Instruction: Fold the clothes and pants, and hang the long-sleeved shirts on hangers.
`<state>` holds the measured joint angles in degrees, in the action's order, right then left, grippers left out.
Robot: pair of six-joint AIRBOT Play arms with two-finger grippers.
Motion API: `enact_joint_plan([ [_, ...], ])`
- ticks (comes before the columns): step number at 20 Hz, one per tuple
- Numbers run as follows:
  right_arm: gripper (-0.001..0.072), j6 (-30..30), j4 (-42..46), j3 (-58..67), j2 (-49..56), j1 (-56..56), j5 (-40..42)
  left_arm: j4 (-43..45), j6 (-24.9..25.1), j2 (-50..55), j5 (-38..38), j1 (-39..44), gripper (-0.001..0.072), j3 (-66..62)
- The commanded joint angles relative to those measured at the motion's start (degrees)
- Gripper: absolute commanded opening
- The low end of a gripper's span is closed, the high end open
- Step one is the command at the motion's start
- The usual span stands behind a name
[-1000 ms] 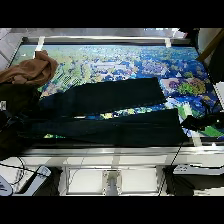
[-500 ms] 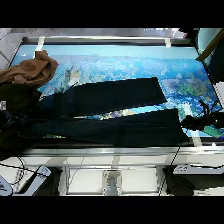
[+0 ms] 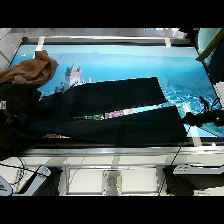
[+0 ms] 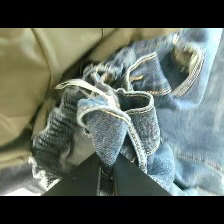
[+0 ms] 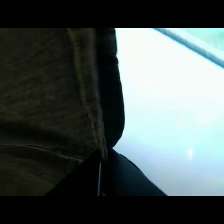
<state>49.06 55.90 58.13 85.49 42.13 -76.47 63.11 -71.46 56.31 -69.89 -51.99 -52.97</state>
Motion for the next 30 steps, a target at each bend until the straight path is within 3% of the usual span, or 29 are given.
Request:
enact_joint_plan([
  [1,0.0021,-0.02,-11.54,10.64,-0.04,-0.04,-0.48,-4.57,-0.57,0.2,4.48,0.24,0.004,-4.57],
  [4,0.0021,1.95,-13.84,19.78,-0.04,-1.68,-1.36,-13.51,-0.5,1.66,6.86,1.68,0.004,-11.93],
  [6,0.0021,1.9,-13.62,22.93,-0.04,-2.58,-4.98,-12.79,-0.07,2.01,4.98,3.93,0.004,-15.5],
  [8,0.0021,1.84,-11.65,22.95,-0.09,-2.34,-10.08,-5.31,0.33,1.14,2.62,5.18,0.004,-14.86],
  [10,0.0021,1.86,-3.93,21.05,-0.15,-2.34,-15.28,3.76,0.37,-0.74,0.79,4.94,0.004,-10.95],
  [13,0.0021,0.66,-0.96,10.14,-1.4,-0.83,-12.92,14.38,3.5,-4.24,0.66,4.7,0.004,0.22],
  [16,0.0021,-0.22,2.78,-1.75,-2.16,2.47,-7.87,16.04,9.62,-5.42,1.27,4.7,0.004,10.86],
  [19,0.0021,0.11,6.19,-6.19,-2.14,6.29,-6.82,20.2,9.75,-5.25,2.99,4.7,0.004,15.23],
  [23,0.0021,4.5,6.51,-5.11,-3.48,10.08,-4.96,28.68,4.79,-5.31,4.28,4.7,0.004,15.23],
  [24,0.0035,4.31,5.77,-5.11,-4.24,10.14,-5.01,28.37,4.74,-5.31,4.28,4.7,0.004,15.23],
  [26,0.0242,3.45,3.89,-5.11,-5.79,9.97,-5.07,26.58,4.76,-5.31,4.33,4.98,0.004,15.23],
  [27,0.0284,3.3,3.34,-5.11,-6.38,9.99,-5.07,26.12,4.76,-5.31,4.35,4.98,0.004,15.23],
  [30,0.028,3.3,3.65,-5.14,-6.75,9.99,-5.33,26.23,4.76,-5.31,4.35,4.98,0.004,15.23],
])
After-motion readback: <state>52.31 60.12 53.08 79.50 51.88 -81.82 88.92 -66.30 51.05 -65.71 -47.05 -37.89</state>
